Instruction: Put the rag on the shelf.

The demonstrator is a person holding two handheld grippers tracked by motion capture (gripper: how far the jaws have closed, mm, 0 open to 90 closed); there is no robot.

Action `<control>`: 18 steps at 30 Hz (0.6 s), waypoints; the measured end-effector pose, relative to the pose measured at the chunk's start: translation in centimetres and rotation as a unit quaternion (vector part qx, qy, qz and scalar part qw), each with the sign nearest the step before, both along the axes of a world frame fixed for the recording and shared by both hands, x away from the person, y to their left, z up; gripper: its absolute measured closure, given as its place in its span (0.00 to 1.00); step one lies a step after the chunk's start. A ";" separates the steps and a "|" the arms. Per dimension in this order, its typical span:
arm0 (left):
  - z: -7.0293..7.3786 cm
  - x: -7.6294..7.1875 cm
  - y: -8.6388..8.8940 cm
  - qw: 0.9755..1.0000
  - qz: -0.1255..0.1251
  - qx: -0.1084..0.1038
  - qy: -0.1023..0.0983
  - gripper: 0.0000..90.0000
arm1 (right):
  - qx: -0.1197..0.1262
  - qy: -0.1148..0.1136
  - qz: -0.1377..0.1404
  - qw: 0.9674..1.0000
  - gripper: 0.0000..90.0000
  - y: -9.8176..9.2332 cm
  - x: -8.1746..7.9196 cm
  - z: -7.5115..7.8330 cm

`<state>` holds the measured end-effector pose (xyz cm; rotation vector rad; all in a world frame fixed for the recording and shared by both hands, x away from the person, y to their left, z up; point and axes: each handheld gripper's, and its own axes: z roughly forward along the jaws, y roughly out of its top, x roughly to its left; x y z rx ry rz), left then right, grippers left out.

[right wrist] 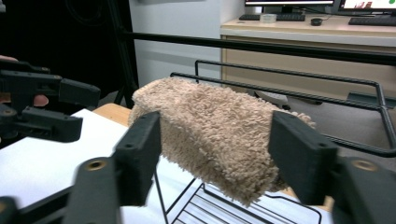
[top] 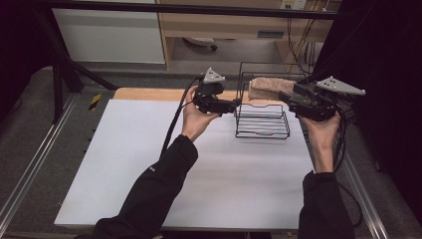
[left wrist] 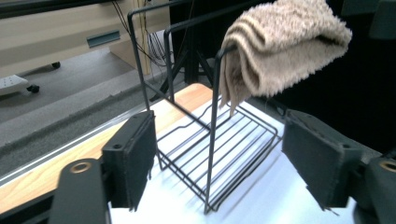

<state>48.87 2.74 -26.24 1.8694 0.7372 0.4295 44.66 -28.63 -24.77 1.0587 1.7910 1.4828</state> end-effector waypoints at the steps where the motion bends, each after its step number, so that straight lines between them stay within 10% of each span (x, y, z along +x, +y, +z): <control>1: -0.2 -0.1 0.3 1.000 0.000 0.002 -0.001 0.26 | 0.000 0.001 0.002 1.000 0.31 0.0 -0.1 0.0; 18: -4.4 -3.4 7.4 1.000 0.006 0.016 0.021 0.05 | -0.009 0.037 0.028 0.999 0.01 0.6 -1.5 -2.2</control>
